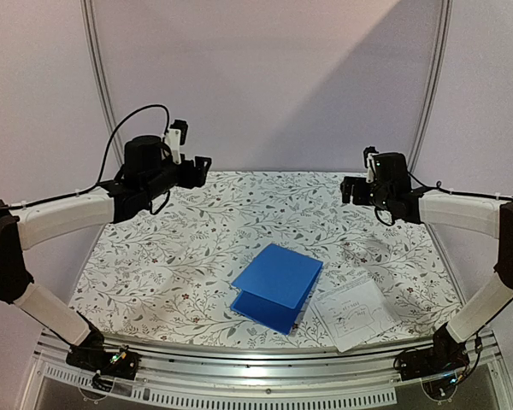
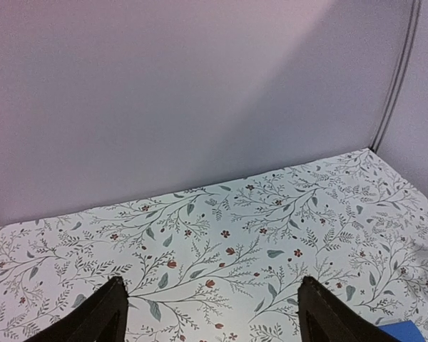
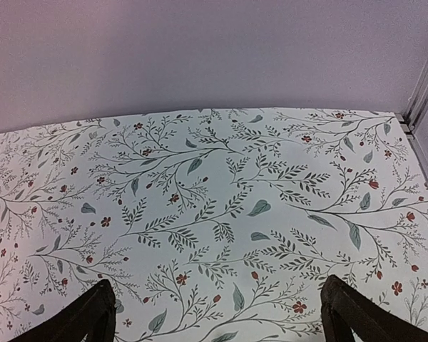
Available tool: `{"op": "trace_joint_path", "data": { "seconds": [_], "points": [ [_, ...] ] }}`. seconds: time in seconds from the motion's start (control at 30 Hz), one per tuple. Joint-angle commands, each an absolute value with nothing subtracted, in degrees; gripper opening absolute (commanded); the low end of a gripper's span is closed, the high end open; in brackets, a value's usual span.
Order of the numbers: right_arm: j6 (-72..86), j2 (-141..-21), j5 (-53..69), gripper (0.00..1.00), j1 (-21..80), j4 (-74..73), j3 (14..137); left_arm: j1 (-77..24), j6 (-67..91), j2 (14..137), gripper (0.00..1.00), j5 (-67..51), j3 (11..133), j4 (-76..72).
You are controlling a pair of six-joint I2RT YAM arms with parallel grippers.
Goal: Put the files into the folder
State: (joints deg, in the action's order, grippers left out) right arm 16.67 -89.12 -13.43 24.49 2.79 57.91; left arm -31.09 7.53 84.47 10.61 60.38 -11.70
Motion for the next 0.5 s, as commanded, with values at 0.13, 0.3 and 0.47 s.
{"op": "trace_joint_path", "data": {
  "seconds": [0.13, 0.3, 0.47],
  "points": [
    [19.63, -87.11, -6.17, 0.99, 25.02, 3.05, 53.41, -37.46, -3.82, 84.10, 0.82, -5.79, 59.15, -14.79],
    [21.30, -84.39, -1.05, 0.99, 25.02, 1.76, 49.00, -45.49, -15.25, 82.56, 0.85, -11.93, 55.72, -13.78],
    [21.40, -79.93, 1.24, 0.99, 25.10, -0.74, 45.77, -57.17, -26.91, 86.17, 0.86, -4.84, 59.14, -0.61]
  ]
}}
